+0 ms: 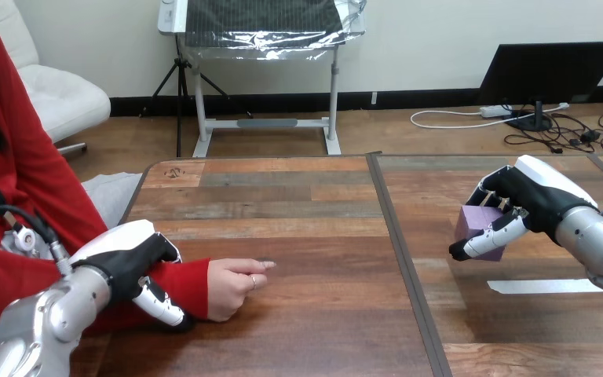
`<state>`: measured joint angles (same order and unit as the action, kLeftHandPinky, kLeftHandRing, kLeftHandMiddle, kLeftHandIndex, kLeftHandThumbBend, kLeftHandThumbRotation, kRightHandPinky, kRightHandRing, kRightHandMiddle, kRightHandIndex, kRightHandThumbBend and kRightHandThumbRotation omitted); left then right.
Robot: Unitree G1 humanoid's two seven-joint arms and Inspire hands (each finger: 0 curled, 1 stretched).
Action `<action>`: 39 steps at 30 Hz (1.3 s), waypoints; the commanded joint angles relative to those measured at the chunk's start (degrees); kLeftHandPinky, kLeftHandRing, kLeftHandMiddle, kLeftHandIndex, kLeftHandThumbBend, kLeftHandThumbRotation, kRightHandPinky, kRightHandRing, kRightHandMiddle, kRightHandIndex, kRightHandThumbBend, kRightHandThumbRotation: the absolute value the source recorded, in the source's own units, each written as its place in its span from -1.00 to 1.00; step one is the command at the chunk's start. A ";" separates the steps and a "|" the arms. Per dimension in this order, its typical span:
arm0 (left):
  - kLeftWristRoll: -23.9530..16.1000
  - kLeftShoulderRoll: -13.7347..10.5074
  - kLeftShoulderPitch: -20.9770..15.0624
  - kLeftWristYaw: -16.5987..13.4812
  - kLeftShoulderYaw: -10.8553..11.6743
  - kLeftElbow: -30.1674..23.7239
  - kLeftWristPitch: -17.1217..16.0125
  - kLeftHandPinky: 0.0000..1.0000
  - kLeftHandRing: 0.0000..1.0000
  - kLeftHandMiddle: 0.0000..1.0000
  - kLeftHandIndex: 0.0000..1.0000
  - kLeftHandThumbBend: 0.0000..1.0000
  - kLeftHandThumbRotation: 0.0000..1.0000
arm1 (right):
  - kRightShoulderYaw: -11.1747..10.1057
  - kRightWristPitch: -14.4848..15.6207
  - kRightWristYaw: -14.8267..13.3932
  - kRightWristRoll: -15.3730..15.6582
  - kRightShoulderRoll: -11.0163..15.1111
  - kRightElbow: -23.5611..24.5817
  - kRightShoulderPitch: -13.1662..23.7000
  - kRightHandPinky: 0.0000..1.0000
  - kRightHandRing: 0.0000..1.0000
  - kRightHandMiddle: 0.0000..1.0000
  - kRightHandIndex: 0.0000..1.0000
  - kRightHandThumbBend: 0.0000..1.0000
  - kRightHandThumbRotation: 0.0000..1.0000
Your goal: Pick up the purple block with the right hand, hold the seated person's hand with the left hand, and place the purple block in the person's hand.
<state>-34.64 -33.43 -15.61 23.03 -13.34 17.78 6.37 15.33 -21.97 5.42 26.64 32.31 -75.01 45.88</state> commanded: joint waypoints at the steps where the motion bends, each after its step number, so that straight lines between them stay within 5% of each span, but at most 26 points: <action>1: 2.36 0.04 0.41 -0.05 1.04 -4.59 -1.10 -0.54 -0.40 -0.21 -0.13 0.42 -1.00 | -1.45 -0.25 -0.56 -1.39 -0.27 2.15 4.68 -0.20 -0.12 -0.03 0.00 0.63 -1.00; 39: 6.19 -2.86 -1.68 0.74 7.17 -18.46 1.74 -0.50 -0.35 -0.19 -0.15 0.45 -1.00 | -1.32 0.89 -0.98 -2.12 -2.33 1.83 4.99 -0.15 -0.10 0.00 0.03 0.61 -1.00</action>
<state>-29.62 -35.07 -11.25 24.43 -9.37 5.62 8.49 15.23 -21.35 5.43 25.56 31.14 -74.90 45.90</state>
